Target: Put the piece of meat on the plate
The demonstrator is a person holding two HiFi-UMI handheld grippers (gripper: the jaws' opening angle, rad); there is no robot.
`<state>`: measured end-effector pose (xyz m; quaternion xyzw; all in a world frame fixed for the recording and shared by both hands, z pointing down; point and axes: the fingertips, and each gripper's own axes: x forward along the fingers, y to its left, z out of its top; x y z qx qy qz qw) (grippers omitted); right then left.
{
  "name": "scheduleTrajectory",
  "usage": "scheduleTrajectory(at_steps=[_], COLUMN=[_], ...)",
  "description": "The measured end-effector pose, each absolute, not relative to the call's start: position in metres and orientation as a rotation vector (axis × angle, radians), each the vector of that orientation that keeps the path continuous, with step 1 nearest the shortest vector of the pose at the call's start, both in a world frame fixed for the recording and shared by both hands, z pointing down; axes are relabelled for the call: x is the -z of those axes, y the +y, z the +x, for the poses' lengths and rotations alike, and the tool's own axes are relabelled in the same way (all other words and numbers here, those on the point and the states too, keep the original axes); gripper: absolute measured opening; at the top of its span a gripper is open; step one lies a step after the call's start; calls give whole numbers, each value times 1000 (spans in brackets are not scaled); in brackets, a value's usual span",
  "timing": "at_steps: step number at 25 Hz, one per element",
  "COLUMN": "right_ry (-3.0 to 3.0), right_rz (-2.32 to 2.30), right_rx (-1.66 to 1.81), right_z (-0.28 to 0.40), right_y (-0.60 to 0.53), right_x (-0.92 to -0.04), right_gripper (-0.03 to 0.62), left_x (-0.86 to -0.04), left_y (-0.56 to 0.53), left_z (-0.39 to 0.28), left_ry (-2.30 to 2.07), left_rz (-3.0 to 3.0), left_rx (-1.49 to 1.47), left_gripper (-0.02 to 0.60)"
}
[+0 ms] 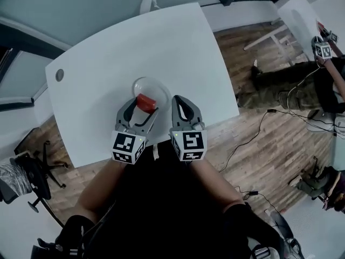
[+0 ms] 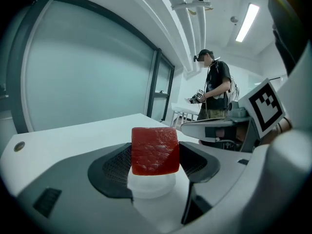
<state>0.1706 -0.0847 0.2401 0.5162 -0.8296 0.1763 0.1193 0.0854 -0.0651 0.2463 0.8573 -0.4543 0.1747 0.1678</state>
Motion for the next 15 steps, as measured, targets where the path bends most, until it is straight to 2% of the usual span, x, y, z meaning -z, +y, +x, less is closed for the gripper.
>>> scheduleTrajectory(at_steps=[15], right_ry=[-2287], right_rz=[1560], right_rx=[-622], right_z=[169], right_y=[-75], right_x=[-281], right_gripper=[3], left_x=[-321], left_y=[-80], left_z=[96], left_ry=[-1080], left_rz=[2407], left_rx=[-910], left_gripper=[304])
